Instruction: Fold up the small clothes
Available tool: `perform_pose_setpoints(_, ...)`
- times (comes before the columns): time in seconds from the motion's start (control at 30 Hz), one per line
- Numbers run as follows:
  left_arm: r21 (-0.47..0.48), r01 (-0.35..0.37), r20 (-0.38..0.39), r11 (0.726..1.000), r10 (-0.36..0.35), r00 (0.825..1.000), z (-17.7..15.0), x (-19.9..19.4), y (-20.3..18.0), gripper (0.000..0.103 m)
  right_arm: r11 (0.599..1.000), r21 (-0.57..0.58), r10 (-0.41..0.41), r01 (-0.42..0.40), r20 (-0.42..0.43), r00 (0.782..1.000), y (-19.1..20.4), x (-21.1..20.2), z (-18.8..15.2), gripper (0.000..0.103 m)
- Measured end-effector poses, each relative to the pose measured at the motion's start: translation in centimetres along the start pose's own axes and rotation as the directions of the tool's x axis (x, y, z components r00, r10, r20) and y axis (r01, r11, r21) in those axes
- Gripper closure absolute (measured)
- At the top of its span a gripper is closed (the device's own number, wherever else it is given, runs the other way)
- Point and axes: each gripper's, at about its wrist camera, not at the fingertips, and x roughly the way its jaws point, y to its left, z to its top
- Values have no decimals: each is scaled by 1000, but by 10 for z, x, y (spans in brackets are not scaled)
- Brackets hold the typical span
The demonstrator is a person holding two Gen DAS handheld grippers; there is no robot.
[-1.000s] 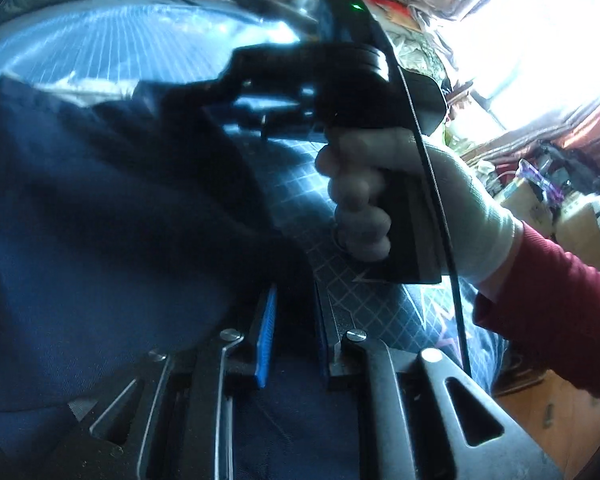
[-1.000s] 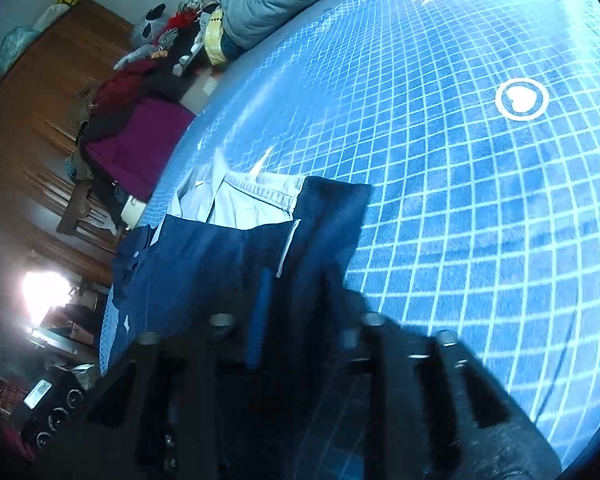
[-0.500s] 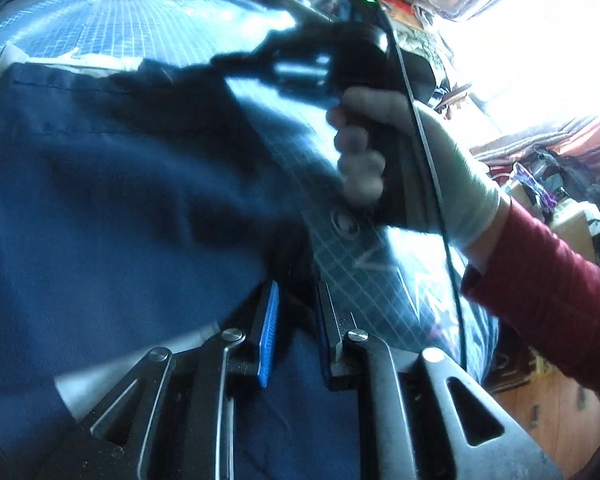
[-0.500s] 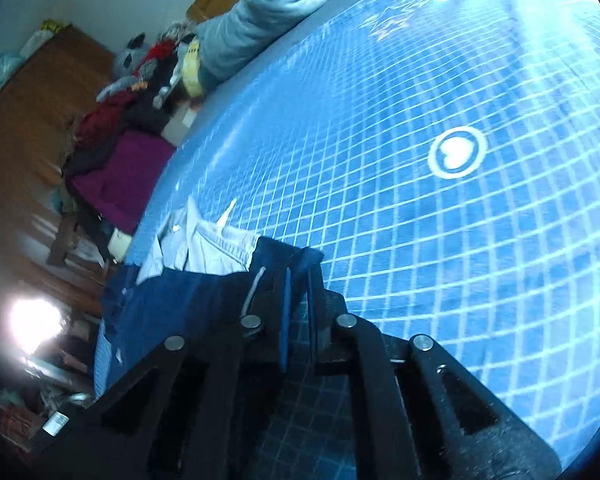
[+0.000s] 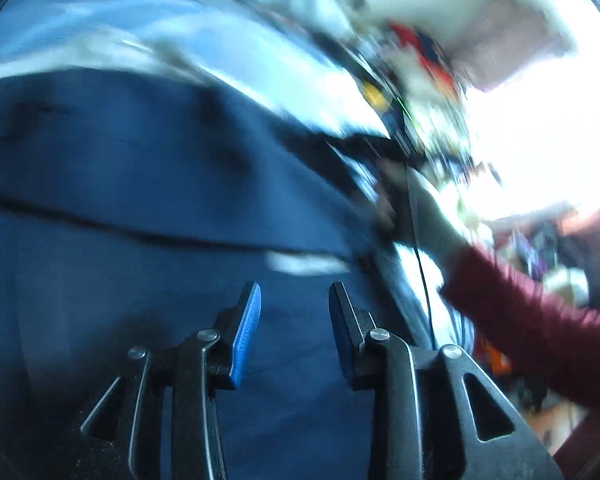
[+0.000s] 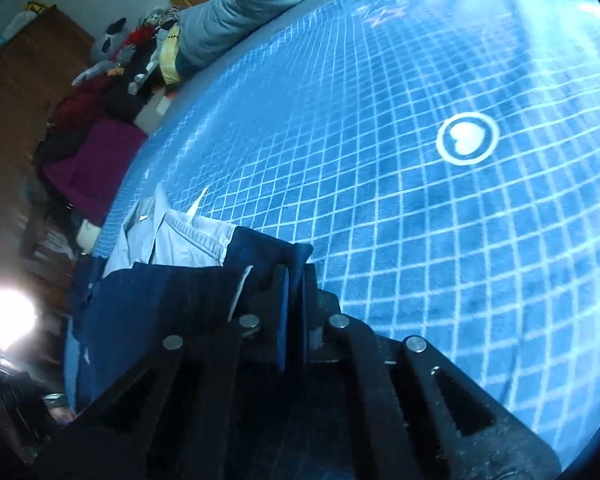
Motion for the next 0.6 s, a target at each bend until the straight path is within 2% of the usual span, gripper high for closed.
perform_pose_setpoints(0.03,-43,-54,67,998,57,996,4,-34,27,66,999,-30,-44,45,19,999,7,-11,-5,84)
perform_pose_setpoints(0.07,-73,-114,113,991,122,986,7,-62,49,66,998,-46,-47,49,42,998,14,-23,-11,81)
perform_pose_setpoints(0.1,-101,-208,159,973,222,962,8,-95,74,66,998,-49,-29,33,62,998,21,-34,-20,73)
perform_pose_setpoints(0.13,-117,-316,185,941,334,924,9,-120,93,66,999,-51,-16,19,71,997,28,-44,-31,66)
perform_pose_setpoints(0.17,-112,-450,202,886,463,863,11,-144,112,66,998,-55,-9,12,72,997,35,-50,-44,62)
perform_pose_setpoints(0.23,-74,-634,214,770,633,744,15,-177,145,64,999,-44,1,2,61,998,45,-59,-72,57)
perform_pose_setpoints(0.27,-75,-666,197,742,666,720,17,-188,161,64,1000,-31,-1,2,49,999,50,-61,-86,56)
perform_pose_setpoints(0.3,-104,-647,192,755,654,732,18,-199,174,64,1000,-28,-5,6,39,999,55,-64,-97,56)
perform_pose_setpoints(0.33,-130,-607,204,784,620,757,19,-207,182,64,999,-33,-11,12,36,999,63,-66,-109,55)
perform_pose_setpoints(0.37,-122,-607,221,785,618,754,22,-210,184,64,999,-36,-20,22,37,999,71,-68,-118,54)
perform_pose_setpoints(0.4,-84,-628,228,774,628,744,27,-208,183,64,999,-29,-27,29,44,999,80,-70,-125,51)
perform_pose_setpoints(0.47,13,-649,226,760,630,743,43,-193,182,64,1000,5,-19,19,74,997,94,-75,-132,47)
perform_pose_setpoints(0.5,37,-633,220,774,611,760,53,-188,184,64,1000,16,2,-3,88,996,102,-75,-132,45)
perform_pose_setpoints(0.53,37,-583,209,811,564,799,68,-182,188,63,1000,4,3,-4,99,995,115,-76,-131,45)
perform_pose_setpoints(0.57,11,-506,196,862,494,847,81,-178,197,59,999,-34,-12,16,120,993,130,-78,-128,44)
perform_pose_setpoints(0.6,-32,-436,188,899,434,881,90,-179,212,59,996,-79,-23,35,147,989,146,-80,-125,44)
